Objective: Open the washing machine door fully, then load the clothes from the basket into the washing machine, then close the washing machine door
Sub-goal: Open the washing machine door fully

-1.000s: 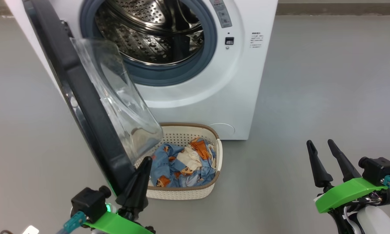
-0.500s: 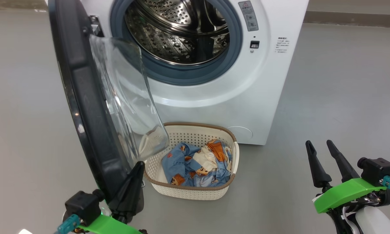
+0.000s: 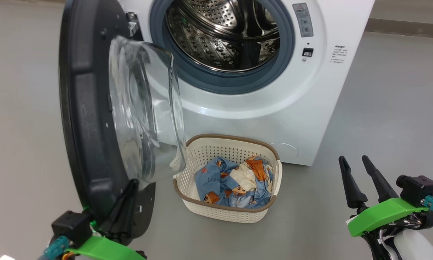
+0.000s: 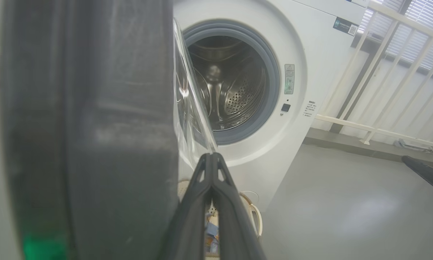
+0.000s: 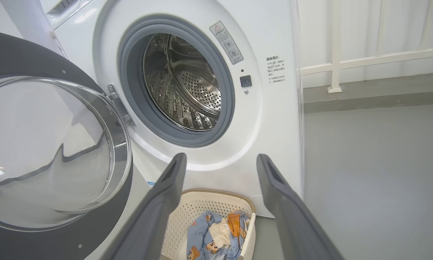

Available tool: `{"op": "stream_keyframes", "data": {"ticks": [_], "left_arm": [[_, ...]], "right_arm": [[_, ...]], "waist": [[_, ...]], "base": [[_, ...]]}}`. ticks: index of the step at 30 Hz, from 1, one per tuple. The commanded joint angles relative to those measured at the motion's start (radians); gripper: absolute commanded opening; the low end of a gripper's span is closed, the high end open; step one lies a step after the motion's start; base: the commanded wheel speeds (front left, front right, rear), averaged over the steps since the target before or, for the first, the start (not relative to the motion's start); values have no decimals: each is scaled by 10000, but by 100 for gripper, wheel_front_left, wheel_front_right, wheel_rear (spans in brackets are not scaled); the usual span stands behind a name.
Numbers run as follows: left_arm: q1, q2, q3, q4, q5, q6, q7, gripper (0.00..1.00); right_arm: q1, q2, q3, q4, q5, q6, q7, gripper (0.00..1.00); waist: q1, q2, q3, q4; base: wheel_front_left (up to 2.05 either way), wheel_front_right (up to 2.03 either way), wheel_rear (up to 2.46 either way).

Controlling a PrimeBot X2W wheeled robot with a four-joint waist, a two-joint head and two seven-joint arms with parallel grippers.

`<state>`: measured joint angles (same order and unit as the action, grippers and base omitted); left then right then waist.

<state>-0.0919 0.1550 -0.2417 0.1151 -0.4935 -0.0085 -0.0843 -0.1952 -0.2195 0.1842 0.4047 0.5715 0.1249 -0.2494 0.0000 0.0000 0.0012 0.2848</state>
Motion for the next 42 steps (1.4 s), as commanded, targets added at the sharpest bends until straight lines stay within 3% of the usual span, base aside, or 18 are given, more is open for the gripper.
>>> {"op": "stream_keyframes", "data": {"ticks": [1, 18, 42], "left_arm": [[-128, 422, 688, -267, -89, 200, 56, 0], [-1048, 1419, 1707, 775, -540, 455, 626, 0], [-4039, 2710, 2239, 5585, -686, -183, -111, 0]], "right_arm": [[-42, -37, 93, -221, 14, 58, -124, 100], [-164, 88, 10, -240, -66, 58, -124, 100], [-543, 384, -160, -329, -335, 58, -124, 100]], "waist": [[0, 0, 25, 121], [0, 0, 414, 746], [0, 0, 1087, 1294]], "base": [[0, 0, 0], [0, 0, 0], [0, 0, 0]]}}
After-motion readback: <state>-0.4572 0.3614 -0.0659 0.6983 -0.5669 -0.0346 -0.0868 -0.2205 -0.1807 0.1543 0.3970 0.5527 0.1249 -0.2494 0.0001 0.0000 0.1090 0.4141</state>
